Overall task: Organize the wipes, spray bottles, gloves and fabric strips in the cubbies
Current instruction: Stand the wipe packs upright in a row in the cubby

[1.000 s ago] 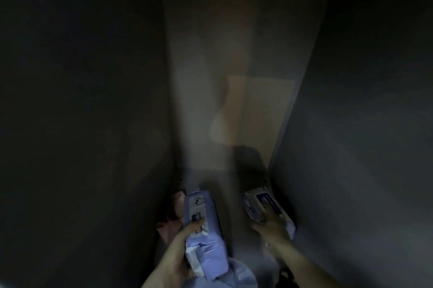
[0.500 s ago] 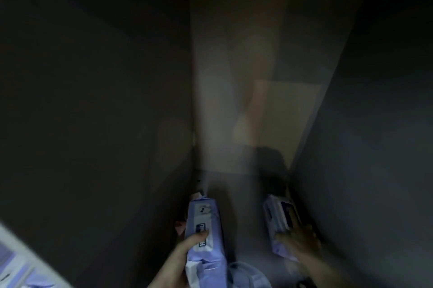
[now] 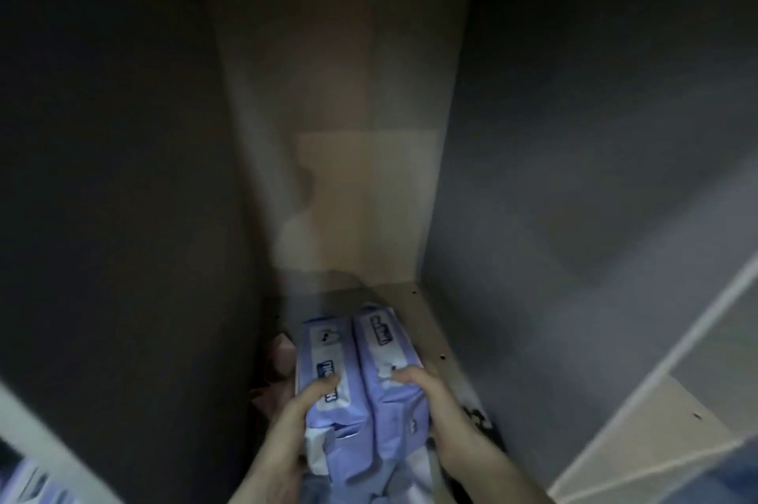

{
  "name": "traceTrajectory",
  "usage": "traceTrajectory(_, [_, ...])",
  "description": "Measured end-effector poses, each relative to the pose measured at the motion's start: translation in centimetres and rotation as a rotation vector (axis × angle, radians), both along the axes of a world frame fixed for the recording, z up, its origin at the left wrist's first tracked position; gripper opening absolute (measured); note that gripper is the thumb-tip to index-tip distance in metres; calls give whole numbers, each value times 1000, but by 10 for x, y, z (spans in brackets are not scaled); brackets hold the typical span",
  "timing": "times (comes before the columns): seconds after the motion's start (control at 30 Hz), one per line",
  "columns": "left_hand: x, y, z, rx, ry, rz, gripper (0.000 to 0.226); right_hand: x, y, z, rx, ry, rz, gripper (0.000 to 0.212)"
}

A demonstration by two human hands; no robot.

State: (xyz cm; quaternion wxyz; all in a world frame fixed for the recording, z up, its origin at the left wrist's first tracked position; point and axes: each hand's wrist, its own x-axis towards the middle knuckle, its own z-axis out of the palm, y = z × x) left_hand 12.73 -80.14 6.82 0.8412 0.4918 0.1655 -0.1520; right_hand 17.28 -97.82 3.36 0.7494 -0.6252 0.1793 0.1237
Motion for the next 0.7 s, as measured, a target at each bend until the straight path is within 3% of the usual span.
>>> traceTrajectory(0.1, [-9, -1, 2, 47, -23, 43, 20, -27, 4, 3, 27, -26, -78, 39])
traceTrajectory(0.23, [-40, -11, 14, 33, -74, -57, 23, -54, -2, 2, 8, -92, 2, 58])
traceTrajectory(0.53, [-98, -22, 16, -16, -122, -43, 43, -122, -14, 20, 93, -215, 33, 49])
traceTrajectory(0.7, [-158, -46, 14, 1, -150, 10, 31, -177, -40, 23, 140, -238, 89, 52])
